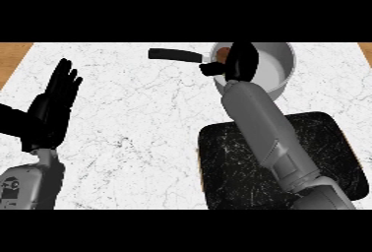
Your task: Pick the pear from the tray and place it in the pot
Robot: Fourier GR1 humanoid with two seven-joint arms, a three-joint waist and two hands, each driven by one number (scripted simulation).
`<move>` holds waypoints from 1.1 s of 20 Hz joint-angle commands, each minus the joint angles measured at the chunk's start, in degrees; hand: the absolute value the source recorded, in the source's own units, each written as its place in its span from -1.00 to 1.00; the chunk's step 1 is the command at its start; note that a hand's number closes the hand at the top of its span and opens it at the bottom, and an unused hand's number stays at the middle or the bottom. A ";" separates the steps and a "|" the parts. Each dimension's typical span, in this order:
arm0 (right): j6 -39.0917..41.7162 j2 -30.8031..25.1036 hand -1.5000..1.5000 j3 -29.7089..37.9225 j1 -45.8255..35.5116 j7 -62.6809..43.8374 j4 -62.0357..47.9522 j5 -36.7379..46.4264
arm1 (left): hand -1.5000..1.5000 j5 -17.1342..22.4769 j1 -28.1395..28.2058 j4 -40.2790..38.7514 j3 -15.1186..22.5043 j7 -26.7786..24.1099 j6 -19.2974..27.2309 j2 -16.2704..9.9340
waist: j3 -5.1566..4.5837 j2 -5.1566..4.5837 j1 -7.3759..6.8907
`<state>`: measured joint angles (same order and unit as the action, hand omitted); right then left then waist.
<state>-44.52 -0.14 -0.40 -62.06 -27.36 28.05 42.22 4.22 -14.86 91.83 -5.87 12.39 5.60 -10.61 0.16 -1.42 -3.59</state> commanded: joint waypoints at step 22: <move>13.03 -6.61 -1.00 7.79 28.66 24.50 36.27 -26.56 | 0.00 -0.45 1.87 -0.73 -3.16 -0.50 0.21 -0.62 | -0.17 1.50 3.79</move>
<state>-33.48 -5.27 8.49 -38.06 -1.46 58.28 16.06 3.65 -11.63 93.02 -8.18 12.39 6.01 -11.07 0.01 0.10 0.19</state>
